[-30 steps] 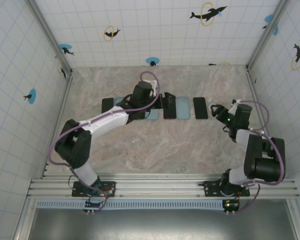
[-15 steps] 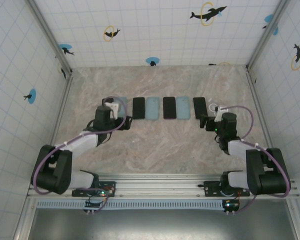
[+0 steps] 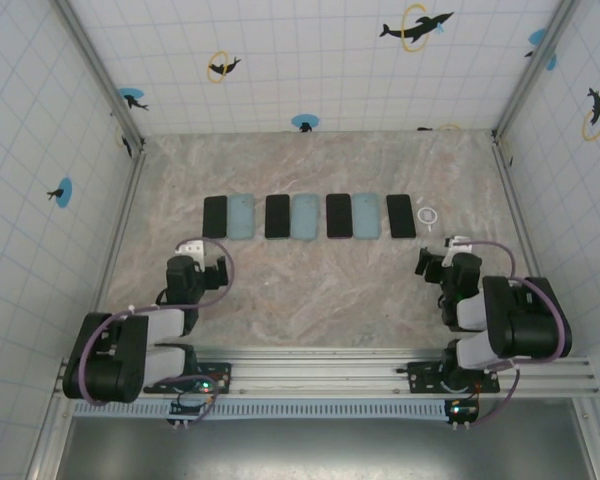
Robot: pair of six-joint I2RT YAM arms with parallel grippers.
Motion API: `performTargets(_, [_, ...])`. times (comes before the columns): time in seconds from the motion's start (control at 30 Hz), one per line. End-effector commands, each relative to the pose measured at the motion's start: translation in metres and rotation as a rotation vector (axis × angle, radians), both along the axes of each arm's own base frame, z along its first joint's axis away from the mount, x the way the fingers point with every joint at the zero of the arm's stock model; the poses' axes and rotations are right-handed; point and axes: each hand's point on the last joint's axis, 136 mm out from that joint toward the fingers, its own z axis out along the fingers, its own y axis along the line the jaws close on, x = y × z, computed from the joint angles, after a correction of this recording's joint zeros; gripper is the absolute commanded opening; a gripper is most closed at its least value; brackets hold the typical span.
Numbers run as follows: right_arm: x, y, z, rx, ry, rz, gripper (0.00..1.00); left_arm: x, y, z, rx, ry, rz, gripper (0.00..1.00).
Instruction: Take the phone out of the phone case
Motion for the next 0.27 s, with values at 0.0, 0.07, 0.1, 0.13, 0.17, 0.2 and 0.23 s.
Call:
performTargets(0.0, [0.011,0.005,0.020,-0.032,-0.098,0.029,0.99,0.017,0.002,0.022,0.027,-0.136,-0.016,0.98])
performTargets(0.07, [0.007,0.004,0.021,-0.033,-0.111,0.023,0.99,0.024,0.006,0.025,0.031,-0.153,-0.014,0.98])
performTargets(0.1, [0.006,0.004,0.021,-0.032,-0.114,0.027,0.99,0.027,0.010,0.025,0.026,-0.151,-0.013,0.98])
performTargets(0.13, [0.004,0.004,0.021,-0.036,-0.119,0.025,0.99,0.027,0.012,0.026,0.021,-0.163,-0.013,0.98])
performTargets(0.17, [0.004,0.004,0.022,-0.040,-0.125,0.025,0.99,0.029,0.017,0.033,0.000,-0.201,0.002,0.98])
performTargets(0.2, [0.005,0.005,0.021,-0.042,-0.119,0.026,0.99,0.028,0.021,0.031,-0.028,-0.194,0.016,0.98])
performTargets(0.23, [0.005,0.005,0.021,-0.042,-0.117,0.025,0.99,0.027,0.024,0.031,-0.038,-0.203,0.026,0.98])
